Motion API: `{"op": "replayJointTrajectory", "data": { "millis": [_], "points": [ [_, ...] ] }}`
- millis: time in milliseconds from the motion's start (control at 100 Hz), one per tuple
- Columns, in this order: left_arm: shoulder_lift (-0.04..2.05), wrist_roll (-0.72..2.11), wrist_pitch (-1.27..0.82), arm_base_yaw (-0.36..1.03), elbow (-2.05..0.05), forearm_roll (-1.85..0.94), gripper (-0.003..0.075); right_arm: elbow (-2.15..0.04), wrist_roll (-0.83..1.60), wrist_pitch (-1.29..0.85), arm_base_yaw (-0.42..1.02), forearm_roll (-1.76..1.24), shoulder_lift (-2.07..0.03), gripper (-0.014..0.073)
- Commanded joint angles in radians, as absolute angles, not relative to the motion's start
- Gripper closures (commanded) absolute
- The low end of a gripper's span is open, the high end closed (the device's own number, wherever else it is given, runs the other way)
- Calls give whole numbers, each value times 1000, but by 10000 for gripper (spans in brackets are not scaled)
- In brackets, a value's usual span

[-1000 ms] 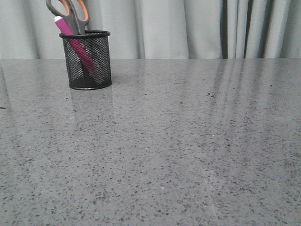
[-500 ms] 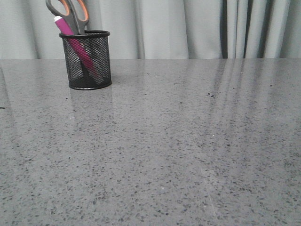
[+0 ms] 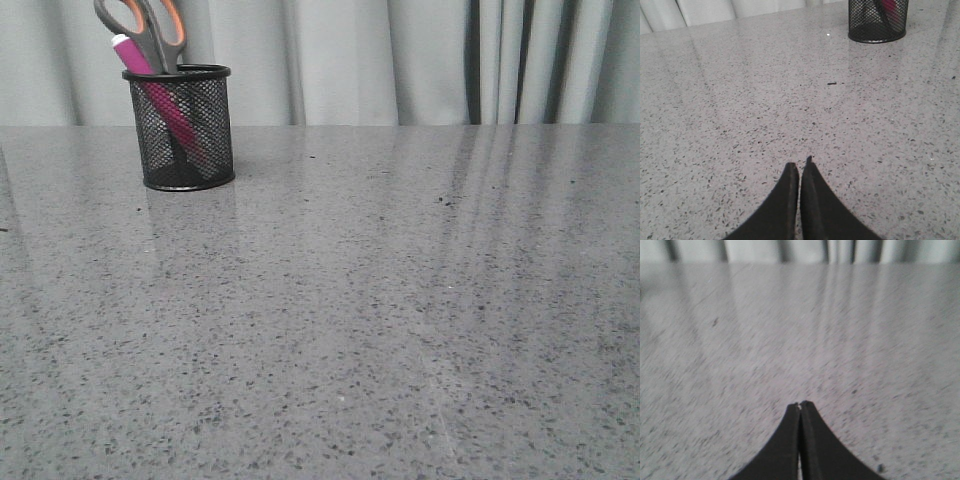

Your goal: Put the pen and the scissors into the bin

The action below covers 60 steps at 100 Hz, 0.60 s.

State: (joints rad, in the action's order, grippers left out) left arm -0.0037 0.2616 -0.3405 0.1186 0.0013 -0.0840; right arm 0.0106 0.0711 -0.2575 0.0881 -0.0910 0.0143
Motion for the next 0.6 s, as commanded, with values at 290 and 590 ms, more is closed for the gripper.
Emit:
{"op": "replayJointTrajectory", "data": {
  "millis": [290, 590],
  "points": [
    [-35, 253, -304, 115, 46, -85, 739, 25, 101, -286, -15, -67, 30, 664],
    [-35, 253, -304, 115, 46, -85, 739, 25, 101, -275, -15, 102, 30, 664]
  ]
}}
